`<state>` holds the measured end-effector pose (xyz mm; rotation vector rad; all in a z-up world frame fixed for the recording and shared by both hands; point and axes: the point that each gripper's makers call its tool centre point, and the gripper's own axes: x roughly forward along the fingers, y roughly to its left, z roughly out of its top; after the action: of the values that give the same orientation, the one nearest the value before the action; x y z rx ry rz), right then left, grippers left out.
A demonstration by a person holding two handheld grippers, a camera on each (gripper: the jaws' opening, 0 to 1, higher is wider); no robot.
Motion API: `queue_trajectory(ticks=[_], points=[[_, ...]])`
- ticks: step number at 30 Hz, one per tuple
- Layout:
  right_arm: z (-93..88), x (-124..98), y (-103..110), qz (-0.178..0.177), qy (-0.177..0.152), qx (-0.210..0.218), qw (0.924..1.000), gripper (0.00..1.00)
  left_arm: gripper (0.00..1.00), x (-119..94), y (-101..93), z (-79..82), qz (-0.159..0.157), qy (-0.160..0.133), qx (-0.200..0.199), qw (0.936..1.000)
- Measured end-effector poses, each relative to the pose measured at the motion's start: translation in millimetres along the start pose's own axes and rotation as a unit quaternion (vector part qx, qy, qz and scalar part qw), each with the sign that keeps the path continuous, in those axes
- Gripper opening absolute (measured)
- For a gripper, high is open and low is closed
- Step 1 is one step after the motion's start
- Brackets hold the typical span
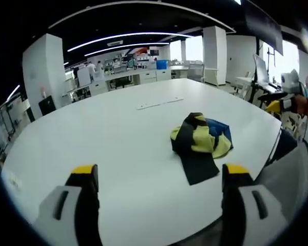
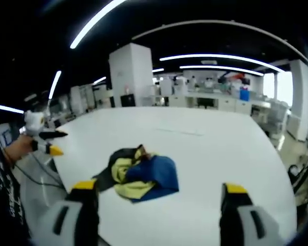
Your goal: Fold the garment on the visible template until the final outline fits inside the template.
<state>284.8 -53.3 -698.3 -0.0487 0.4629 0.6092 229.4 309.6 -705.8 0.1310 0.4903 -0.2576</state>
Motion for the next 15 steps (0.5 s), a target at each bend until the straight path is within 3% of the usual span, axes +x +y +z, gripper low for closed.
queue_trajectory(ticks=[8,11,15], points=[[1.4,0,-2,-0.002,-0.003,-0.002,1.0,0.99,0.95,3,-2.6,3.2,-0.01,-0.001,0.005,0.9999],[1.4,0,-3,-0.003,-0.002,-0.003,1.0,0.93,0.93,6,-2.9,4.7,-0.015,0.002,0.008,0.9998],[4.4,1,-3,-0.003,-0.008,-0.008,0.9999,0.93,0.91,10,-6.5,12.2,-0.028,-0.006,0.02,0.9994]])
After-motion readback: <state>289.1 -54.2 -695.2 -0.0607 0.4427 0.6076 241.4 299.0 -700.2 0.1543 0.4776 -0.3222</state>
